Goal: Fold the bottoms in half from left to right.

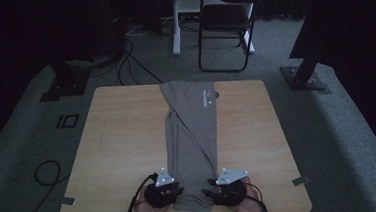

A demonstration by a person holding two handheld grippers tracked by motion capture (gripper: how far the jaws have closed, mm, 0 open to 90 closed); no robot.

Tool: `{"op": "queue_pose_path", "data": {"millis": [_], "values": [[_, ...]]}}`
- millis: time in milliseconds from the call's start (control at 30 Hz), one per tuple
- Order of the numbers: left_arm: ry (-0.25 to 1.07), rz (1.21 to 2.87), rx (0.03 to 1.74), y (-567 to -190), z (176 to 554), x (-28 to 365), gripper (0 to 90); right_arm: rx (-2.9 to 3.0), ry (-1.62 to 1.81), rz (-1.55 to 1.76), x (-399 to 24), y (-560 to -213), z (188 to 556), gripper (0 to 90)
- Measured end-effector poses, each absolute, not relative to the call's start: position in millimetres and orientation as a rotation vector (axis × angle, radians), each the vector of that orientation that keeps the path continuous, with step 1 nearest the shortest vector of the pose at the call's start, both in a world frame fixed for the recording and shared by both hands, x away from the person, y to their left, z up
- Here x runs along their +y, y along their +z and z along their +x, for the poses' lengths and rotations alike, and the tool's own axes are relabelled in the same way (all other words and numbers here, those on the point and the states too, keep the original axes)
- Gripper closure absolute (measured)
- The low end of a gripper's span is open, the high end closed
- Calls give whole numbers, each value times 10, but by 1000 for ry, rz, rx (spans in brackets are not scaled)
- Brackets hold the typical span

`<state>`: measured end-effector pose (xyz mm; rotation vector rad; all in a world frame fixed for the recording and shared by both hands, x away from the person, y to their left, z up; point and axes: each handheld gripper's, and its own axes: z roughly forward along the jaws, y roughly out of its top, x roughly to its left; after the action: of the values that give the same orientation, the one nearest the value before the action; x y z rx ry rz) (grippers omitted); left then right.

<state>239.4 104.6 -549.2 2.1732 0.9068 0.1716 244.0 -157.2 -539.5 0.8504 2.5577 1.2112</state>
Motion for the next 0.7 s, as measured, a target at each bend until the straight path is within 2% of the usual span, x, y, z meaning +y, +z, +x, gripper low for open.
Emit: {"op": "queue_pose_path", "data": {"millis": [167, 300, 533, 567, 700], "values": [[174, 2165, 898, -5476, 2338, 1062, 693, 2518, 1162, 891, -1582, -5423, 2463, 509], [222, 2126, 920, -5425, 2462, 1091, 676, 2452, 1157, 936, -1588, -5412, 2562, 505], [376, 2070, 978, -5391, 2912, 1067, 641, 2352, 1111, 992, -1565, -5386, 2874, 507], [434, 2070, 1016, -5418, 3093, 1033, 641, 2334, 1102, 1004, -1553, -5382, 2933, 507], [484, 2059, 1081, -5448, 3350, 977, 629, 2296, 1057, 1039, -1485, -5401, 3203, 509]]}}
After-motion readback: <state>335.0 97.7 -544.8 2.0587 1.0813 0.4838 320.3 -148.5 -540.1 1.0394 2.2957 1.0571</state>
